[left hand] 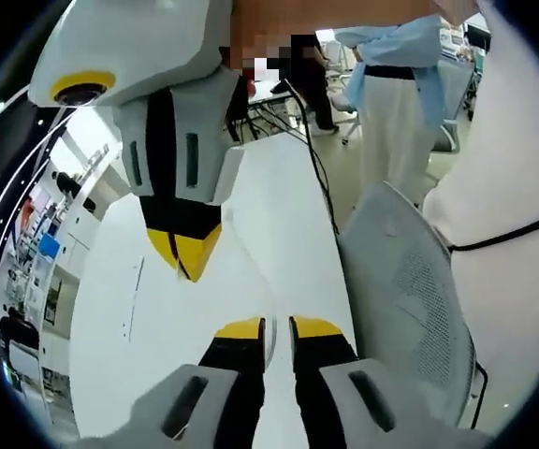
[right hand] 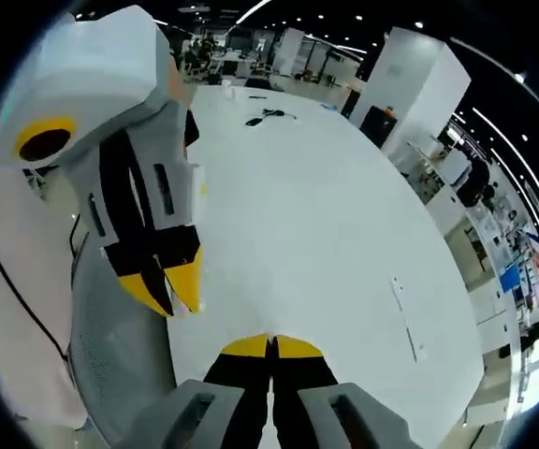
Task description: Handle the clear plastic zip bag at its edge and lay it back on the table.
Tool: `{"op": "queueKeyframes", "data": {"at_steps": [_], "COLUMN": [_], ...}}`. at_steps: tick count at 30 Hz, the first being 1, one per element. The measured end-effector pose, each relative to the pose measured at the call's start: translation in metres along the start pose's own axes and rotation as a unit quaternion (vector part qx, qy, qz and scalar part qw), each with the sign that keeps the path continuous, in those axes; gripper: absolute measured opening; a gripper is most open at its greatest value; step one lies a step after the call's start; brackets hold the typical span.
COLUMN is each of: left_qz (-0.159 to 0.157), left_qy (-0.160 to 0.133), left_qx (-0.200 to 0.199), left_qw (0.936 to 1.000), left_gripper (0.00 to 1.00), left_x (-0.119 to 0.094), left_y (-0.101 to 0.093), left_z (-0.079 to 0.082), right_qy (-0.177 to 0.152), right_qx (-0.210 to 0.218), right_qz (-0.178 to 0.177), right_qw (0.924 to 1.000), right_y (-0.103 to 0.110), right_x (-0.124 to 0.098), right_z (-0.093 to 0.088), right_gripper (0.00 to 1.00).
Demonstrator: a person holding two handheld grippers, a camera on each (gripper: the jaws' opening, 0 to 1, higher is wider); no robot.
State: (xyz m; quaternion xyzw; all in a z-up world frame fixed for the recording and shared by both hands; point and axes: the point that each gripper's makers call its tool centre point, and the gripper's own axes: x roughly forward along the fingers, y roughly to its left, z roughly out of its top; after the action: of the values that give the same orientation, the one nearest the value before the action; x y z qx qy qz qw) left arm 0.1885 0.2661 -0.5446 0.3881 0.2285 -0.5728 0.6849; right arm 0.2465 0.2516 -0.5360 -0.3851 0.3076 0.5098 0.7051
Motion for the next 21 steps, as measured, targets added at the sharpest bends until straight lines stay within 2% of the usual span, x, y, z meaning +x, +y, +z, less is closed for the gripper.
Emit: {"op": "queueKeyframes", "data": {"at_steps": [10, 21], "left_qz": [0.028, 0.067], "left_qy": [-0.038, -0.082], "left_qx": [-0.032, -0.072], "left_qw": [0.9984, 0.9917], "left_gripper": [0.08, 0.11], "left_x": [-0.018, -0.043], "left_y": [0.016, 0.036], "left_z": [0.009, 0.017], "right_qy": [0.008, 0.014], "right_qx": [-0.008, -0.01], "right_qz": [-0.007, -0.019], "right_qw": [0.9999, 0.9997], "right_y": [-0.01, -0.028], "right_x": [-0.001, -0.003], "right_z": [-0.005, -0.01], "right_gripper": [0.0, 0.0]}}
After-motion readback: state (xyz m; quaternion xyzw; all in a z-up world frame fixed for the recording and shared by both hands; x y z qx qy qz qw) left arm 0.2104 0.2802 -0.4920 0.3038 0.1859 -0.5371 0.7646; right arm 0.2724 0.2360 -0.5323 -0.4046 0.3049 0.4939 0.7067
